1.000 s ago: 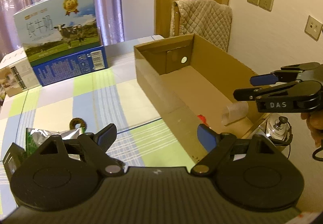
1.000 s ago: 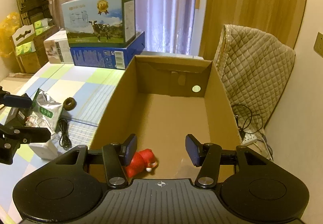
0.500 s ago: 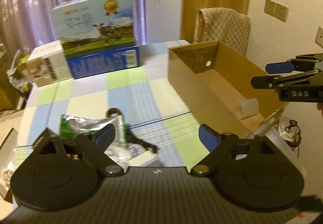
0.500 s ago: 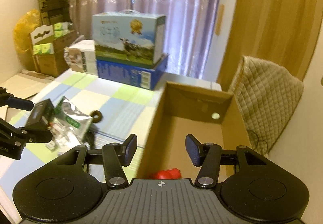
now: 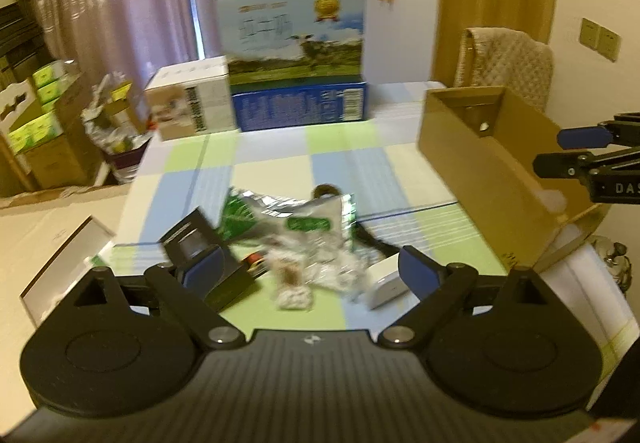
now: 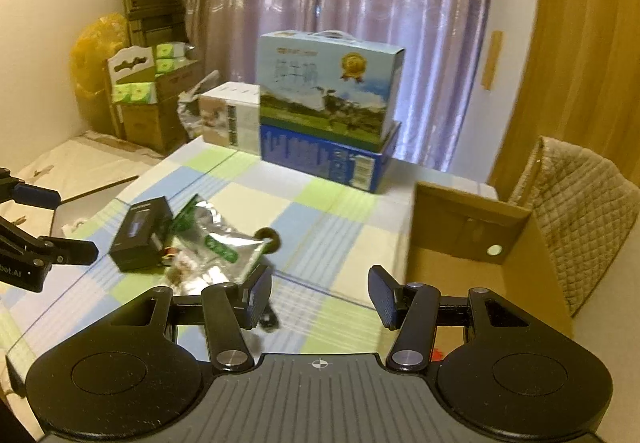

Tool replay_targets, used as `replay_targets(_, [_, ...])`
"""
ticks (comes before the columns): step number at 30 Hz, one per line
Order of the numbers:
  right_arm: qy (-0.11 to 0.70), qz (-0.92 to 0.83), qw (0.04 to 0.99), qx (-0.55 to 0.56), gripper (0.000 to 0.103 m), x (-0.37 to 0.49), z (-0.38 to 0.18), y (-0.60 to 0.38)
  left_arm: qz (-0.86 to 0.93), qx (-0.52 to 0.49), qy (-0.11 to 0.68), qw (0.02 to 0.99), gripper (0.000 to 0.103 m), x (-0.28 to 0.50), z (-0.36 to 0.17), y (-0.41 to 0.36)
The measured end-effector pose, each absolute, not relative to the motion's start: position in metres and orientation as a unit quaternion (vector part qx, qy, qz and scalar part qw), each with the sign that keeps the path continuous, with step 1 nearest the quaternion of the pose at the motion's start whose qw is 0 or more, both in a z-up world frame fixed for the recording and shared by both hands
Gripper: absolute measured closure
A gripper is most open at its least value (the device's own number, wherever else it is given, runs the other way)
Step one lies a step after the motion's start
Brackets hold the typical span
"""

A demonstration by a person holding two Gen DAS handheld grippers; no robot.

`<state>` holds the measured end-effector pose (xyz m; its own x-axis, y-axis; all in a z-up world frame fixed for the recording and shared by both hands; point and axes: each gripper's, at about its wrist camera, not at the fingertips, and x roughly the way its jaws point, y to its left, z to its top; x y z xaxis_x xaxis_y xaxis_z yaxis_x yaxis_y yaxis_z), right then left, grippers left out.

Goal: Organize objects
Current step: 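Move both open grippers back over the remaining table items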

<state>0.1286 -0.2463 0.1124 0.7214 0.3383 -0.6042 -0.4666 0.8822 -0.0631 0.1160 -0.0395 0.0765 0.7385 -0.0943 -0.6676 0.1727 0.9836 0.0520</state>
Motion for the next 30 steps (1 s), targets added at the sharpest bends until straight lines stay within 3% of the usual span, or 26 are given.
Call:
replay_targets(7, [0.316,0.236,0.913,-0.101,0.050,0.121,0.089,-0.222,-0.041,0.048,0.366,0.929,0.009,0.103,0.057,-0.005])
replay_targets(16, [0.346,0.260,0.899,-0.067,0.037,0.125,0.033,-0.207,-0.012,0.033,0.393,0.919,0.007,0.098,0.006,0.030])
replay_targets(30, [0.380,0.257,0.887,-0.058,0.029,0.139,-0.024,-0.194,-0.058,0.034,0.405,0.912,0.007,0.144,-0.043,0.029])
